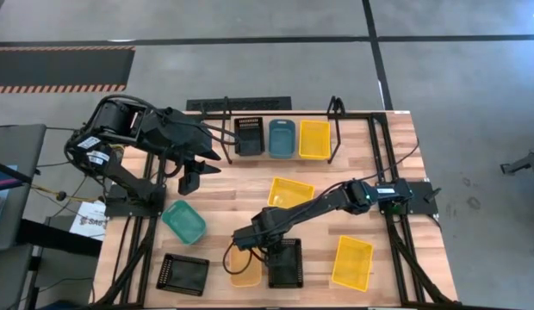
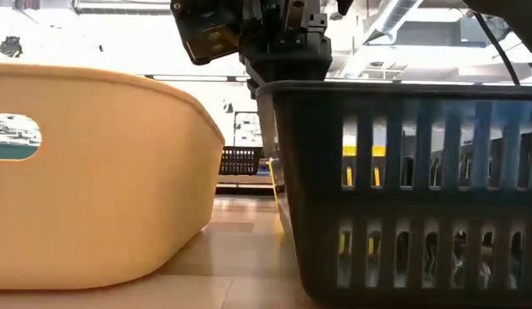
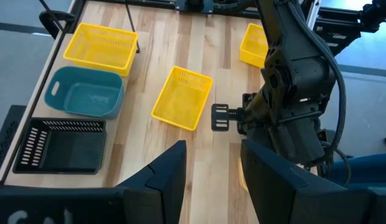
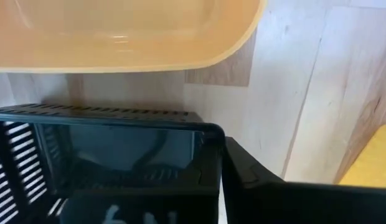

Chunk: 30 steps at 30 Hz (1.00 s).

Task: Stack baskets on shelf by color
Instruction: Stack the right black bin on the black bin

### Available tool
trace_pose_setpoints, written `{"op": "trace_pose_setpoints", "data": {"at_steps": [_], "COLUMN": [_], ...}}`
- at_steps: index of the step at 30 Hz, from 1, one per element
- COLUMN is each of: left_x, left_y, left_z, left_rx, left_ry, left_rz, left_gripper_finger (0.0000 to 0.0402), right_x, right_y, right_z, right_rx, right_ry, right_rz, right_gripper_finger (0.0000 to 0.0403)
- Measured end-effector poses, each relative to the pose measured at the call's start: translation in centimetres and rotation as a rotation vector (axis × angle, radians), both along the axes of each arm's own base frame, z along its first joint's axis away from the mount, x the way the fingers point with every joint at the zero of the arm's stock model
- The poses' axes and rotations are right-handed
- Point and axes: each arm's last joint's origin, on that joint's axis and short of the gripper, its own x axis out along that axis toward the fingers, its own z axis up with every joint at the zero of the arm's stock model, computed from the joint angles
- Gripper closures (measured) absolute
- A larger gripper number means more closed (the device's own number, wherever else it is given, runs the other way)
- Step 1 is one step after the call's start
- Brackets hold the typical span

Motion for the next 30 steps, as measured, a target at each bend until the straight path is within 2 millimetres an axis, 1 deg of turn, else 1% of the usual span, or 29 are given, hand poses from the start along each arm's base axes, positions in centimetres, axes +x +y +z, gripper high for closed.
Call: {"op": "trace_pose_setpoints", "data": {"at_steps": [2,3,4,6,9,11,15,17,19,22,24,27,30], "left_x": [0.0,0.0,0.0,0.0,0.0,0.0,0.0,0.1,0.1,0.6,1.1,2.4,4.5], "left_y": [0.0,0.0,0.0,0.0,0.0,0.0,0.1,0.2,0.3,0.4,0.4,0.5,0.7], "left_z": [0.0,0.0,0.0,0.0,0.0,0.0,0.0,0.0,0.0,-0.1,-0.2,-0.6,-1.7], "left_rx": [0.0,0.0,0.0,-0.001,-0.001,0.001,0.019,0.034,0.054,0.081,0.087,0.119,0.187], "left_ry": [0.0,0.0,-0.001,-0.001,-0.001,-0.003,-0.007,-0.009,-0.012,-0.021,-0.022,-0.024,0.011], "left_rz": [0.0,0.0,0.0,0.001,0.001,0.003,0.052,0.072,0.092,0.121,0.137,0.166,0.159], "left_gripper_finger": [0.0262,0.0262,0.0262,0.0262,0.0262,0.0262,0.0262,0.0262,0.0262,0.0262,0.0262,0.0262,0.0262], "right_x": [-0.3,-0.6,-0.9,-2.0,-4.3,-6.0,-11.1,-14.0,-16.3,-19.5,-21.0,-22.3,-22.8], "right_y": [0.1,0.2,0.2,0.1,-0.8,-1.7,-3.8,-4.7,-5.5,-6.4,-6.9,-7.2,-7.4], "right_z": [0.3,0.8,1.4,3.8,8.8,12.7,20.9,24.0,26.4,29.0,30.1,31.0,31.4], "right_rx": [-0.006,-0.013,-0.019,-0.057,-0.138,-0.171,-0.236,-0.287,-0.334,-0.398,-0.439,-0.496,-0.527], "right_ry": [0.008,0.012,0.014,-0.008,-0.094,-0.213,-0.507,-0.649,-0.775,-0.911,-0.975,-1.032,-1.056], "right_rz": [0.01,0.012,0.01,-0.008,-0.082,-0.162,-0.361,-0.437,-0.492,-0.54,-0.564,-0.579,-0.58], "right_gripper_finger": [0.0397,0.0398,0.0399,0.04,0.0401,0.0402,0.0402,0.0402,0.0403,0.0403,0.0403,0.0403,0.0403]}}
